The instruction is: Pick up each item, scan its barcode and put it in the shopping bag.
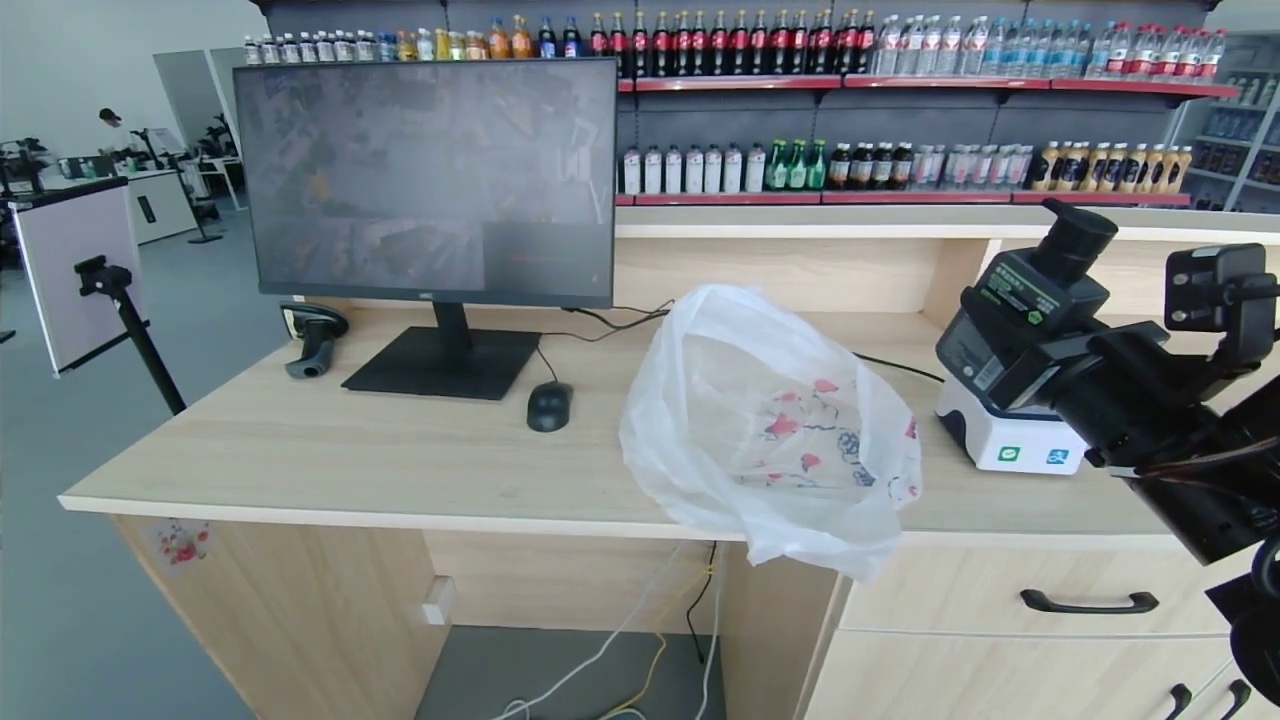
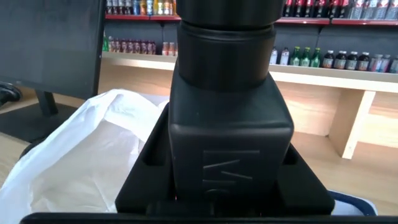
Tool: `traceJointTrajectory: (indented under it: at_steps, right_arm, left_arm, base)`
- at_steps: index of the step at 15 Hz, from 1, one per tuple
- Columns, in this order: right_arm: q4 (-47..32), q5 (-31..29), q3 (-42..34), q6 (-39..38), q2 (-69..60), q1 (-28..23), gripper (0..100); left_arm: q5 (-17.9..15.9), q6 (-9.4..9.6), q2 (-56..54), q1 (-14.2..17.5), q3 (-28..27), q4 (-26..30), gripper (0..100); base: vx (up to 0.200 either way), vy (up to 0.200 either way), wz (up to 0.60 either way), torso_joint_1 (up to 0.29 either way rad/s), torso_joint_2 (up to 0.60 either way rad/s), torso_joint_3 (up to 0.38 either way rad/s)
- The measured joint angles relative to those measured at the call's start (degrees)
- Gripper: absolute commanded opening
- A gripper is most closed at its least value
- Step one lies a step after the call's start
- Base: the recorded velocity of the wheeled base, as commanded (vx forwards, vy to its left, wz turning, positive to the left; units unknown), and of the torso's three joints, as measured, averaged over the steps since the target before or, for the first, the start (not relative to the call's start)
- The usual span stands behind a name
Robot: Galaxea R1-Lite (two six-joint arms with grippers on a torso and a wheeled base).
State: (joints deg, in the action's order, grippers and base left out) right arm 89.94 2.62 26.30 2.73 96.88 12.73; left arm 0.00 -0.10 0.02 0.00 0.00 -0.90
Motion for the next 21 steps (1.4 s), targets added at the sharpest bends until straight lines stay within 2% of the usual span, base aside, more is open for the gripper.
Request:
traceJointTrajectory:
  at_steps: [5, 11, 21]
  right_arm:
    - [0.1, 0.0, -0.6, 0.1, -0.1, 0.0, 0]
    - [-0.2, 0.0, -0.9, 0.2, 0.0, 0.1, 0]
    - [0.0, 0.0, -4.0, 0.2, 2.6, -0.2, 0]
  left_arm:
    - [0.0, 0.02, 0.0, 0.0, 0.0, 0.0, 100]
    - [0.0, 0.02, 0.0, -0.1, 0.0, 0.0, 100]
    - [0.0, 0.00, 0.0, 0.0, 0.0, 0.1, 100]
  base:
    - [0.000, 0.000, 0.00, 0.000, 0.00, 0.000]
    - [0.000, 0.000, 0.60, 0.004, 0.00, 0.001]
    - [0.000, 0.000, 0.00, 0.000, 0.00, 0.000]
